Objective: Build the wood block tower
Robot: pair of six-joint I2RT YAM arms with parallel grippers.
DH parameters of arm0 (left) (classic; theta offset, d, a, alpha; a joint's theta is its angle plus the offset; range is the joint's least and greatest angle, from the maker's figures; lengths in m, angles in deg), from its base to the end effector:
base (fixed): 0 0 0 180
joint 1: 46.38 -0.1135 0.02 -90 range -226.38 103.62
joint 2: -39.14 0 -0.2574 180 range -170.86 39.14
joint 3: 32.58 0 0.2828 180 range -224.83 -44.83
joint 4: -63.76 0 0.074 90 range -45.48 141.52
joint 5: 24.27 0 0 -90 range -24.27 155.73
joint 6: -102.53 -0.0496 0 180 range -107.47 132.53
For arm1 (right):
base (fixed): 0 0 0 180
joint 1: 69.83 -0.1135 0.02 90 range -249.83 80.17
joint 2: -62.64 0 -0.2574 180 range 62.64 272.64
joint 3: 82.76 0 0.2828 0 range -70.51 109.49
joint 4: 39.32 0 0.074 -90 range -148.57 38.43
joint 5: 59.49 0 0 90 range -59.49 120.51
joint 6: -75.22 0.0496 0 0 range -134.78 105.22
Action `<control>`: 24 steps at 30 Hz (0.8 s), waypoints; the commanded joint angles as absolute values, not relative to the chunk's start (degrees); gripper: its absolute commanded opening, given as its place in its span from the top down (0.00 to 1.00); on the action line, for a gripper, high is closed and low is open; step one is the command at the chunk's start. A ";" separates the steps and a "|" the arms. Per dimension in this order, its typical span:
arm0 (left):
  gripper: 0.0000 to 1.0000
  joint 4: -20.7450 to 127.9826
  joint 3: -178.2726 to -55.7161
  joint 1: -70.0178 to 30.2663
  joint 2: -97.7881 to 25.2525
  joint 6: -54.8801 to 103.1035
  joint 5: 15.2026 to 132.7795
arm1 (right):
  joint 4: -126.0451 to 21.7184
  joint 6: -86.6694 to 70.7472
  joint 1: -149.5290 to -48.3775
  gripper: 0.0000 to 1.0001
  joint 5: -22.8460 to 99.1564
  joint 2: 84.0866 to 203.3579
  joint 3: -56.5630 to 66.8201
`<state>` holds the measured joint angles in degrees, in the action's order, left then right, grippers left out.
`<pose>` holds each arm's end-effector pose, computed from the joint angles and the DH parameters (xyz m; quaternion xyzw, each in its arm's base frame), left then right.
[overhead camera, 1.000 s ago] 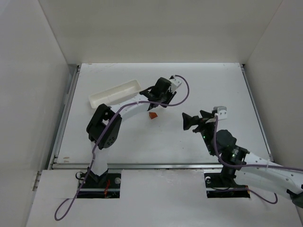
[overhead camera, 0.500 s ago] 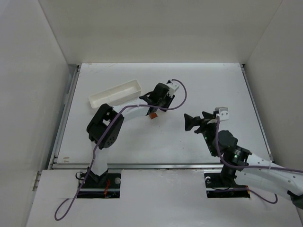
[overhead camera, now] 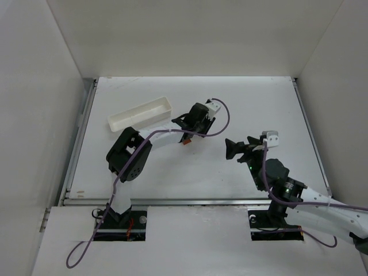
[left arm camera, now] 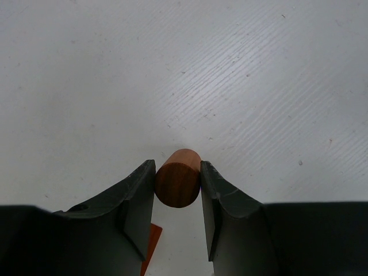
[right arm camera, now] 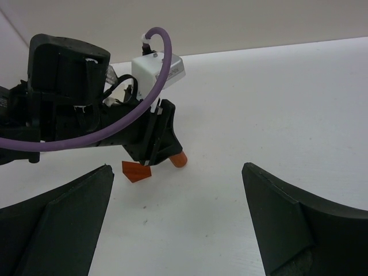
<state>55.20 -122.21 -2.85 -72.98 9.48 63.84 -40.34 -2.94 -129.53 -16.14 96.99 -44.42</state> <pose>0.3521 -0.3322 0.1800 0.3367 0.8027 -0.1567 0.4666 0.1308 0.1523 0.2840 0.0060 0.6944 0.1681 0.6997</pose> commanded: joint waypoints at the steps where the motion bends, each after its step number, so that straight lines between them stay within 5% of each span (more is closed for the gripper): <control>1: 1.00 57.58 -121.64 -2.00 -73.00 8.93 62.57 | -40.32 -2.65 -130.03 0.01 -17.73 96.30 -43.17; 16: 0.91 56.44 -122.17 -0.94 -74.06 7.87 62.04 | -41.90 -2.65 -130.03 0.01 -18.27 94.63 -43.17; 24: 0.54 55.38 -123.31 -0.94 -74.06 7.87 62.04 | -41.90 -2.65 -130.03 0.01 -18.27 94.63 -43.17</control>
<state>55.35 -122.21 -1.32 -74.31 8.04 62.53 -42.25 -2.94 -129.53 -17.32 95.24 -44.42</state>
